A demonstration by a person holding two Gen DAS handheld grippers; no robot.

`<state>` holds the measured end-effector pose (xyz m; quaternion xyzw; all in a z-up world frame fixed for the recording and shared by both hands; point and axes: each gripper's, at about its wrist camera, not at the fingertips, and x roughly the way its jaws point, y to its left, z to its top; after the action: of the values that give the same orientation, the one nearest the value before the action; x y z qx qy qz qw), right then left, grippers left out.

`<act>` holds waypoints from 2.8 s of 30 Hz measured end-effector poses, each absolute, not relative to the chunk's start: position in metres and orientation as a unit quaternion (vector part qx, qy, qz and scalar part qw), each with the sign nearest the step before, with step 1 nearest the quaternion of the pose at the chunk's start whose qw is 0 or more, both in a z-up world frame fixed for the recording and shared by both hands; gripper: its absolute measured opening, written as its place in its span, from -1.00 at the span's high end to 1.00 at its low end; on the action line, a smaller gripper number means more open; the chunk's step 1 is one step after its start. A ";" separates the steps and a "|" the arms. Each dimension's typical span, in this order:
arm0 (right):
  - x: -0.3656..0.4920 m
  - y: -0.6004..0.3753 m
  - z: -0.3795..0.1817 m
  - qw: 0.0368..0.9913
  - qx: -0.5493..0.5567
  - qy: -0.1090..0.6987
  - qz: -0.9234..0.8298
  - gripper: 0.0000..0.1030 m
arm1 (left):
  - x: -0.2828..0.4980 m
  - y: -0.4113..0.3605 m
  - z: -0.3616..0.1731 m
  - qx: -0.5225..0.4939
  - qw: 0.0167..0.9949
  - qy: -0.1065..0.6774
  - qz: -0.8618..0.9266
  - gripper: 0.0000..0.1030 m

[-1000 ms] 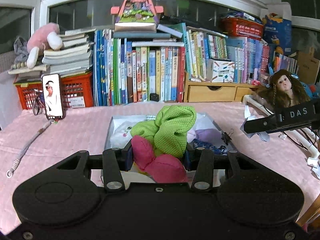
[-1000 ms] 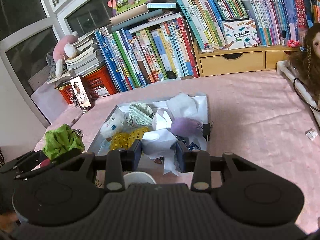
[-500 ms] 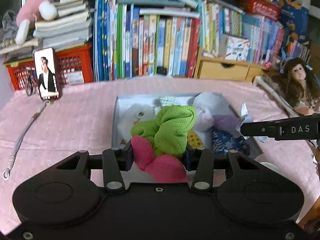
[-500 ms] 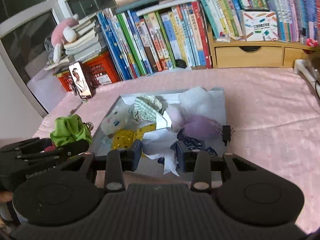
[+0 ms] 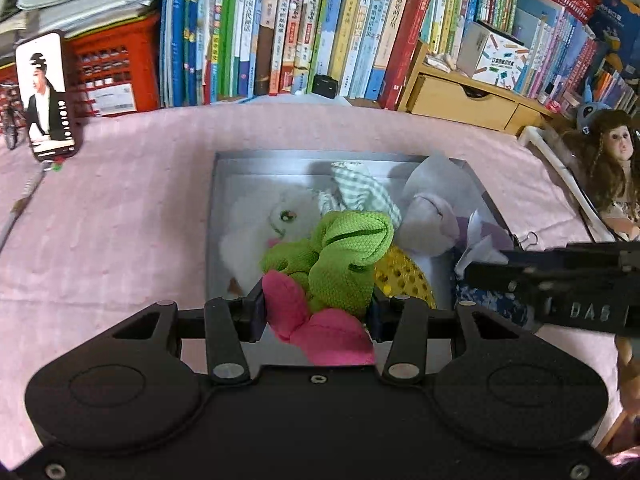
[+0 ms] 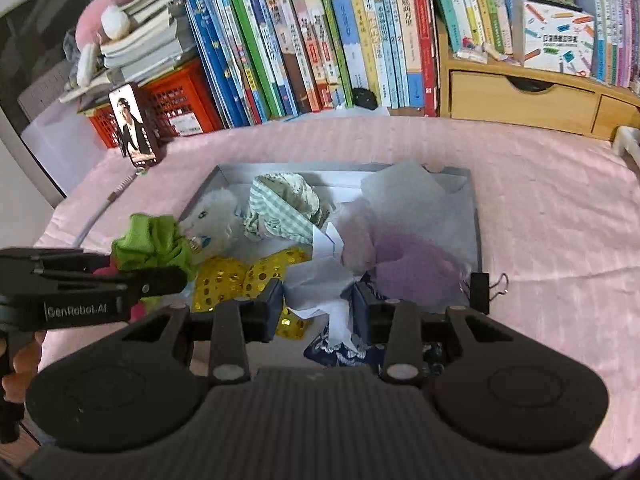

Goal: Organize soft objects

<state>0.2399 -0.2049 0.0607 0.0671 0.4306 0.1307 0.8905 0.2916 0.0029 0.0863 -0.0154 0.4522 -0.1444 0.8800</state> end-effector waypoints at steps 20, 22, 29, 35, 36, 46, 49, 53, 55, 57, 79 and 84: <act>0.273 -0.191 0.033 0.880 0.040 0.457 0.122 0.13 | 0.342 -0.014 0.055 -0.005 0.861 0.488 -0.141 0.12; 0.275 -0.192 0.031 0.880 0.038 0.457 0.120 0.10 | 0.343 -0.014 0.053 -0.005 0.861 0.489 -0.141 0.10; 0.276 -0.194 0.032 0.881 0.041 0.457 0.117 -0.03 | 0.344 -0.014 0.054 -0.007 0.858 0.494 -0.139 0.05; 0.272 -0.193 0.038 0.885 0.044 0.449 0.119 -0.29 | 0.338 -0.017 0.058 0.003 0.860 0.493 -0.133 -0.08; 0.270 -0.193 0.039 0.885 0.045 0.448 0.119 -0.30 | 0.337 -0.017 0.058 0.004 0.860 0.492 -0.132 -0.11; 0.250 -0.190 0.063 0.898 0.035 0.421 0.123 -0.42 | 0.312 -0.012 0.086 0.009 0.880 0.458 -0.126 -0.38; 0.240 -0.188 0.072 0.904 0.027 0.409 0.123 -0.48 | 0.300 -0.011 0.098 0.015 0.887 0.444 -0.126 -0.44; 0.225 -0.189 0.084 0.912 0.023 0.389 0.124 -0.54 | 0.279 -0.009 0.113 0.019 0.898 0.421 -0.124 -0.49; 0.216 -0.190 0.090 0.918 0.021 0.377 0.122 -0.58 | 0.268 -0.007 0.120 0.022 0.903 0.410 -0.127 -0.53; 0.206 -0.192 0.095 0.923 0.022 0.365 0.122 -0.63 | 0.254 -0.006 0.125 0.026 0.908 0.399 -0.128 -0.54; 0.088 -0.207 0.104 0.965 0.032 0.239 0.105 -0.75 | 0.103 -0.018 0.128 0.046 0.939 0.293 -0.176 -0.62; 0.063 -0.206 0.097 0.970 0.021 0.220 0.099 -0.78 | 0.076 -0.017 0.122 0.048 0.945 0.273 -0.172 -0.62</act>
<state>0.0628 -0.2058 0.0969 0.0213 0.2197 0.0990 0.9703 0.0761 -0.0168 0.1221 0.0481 0.2727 -0.1716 0.9454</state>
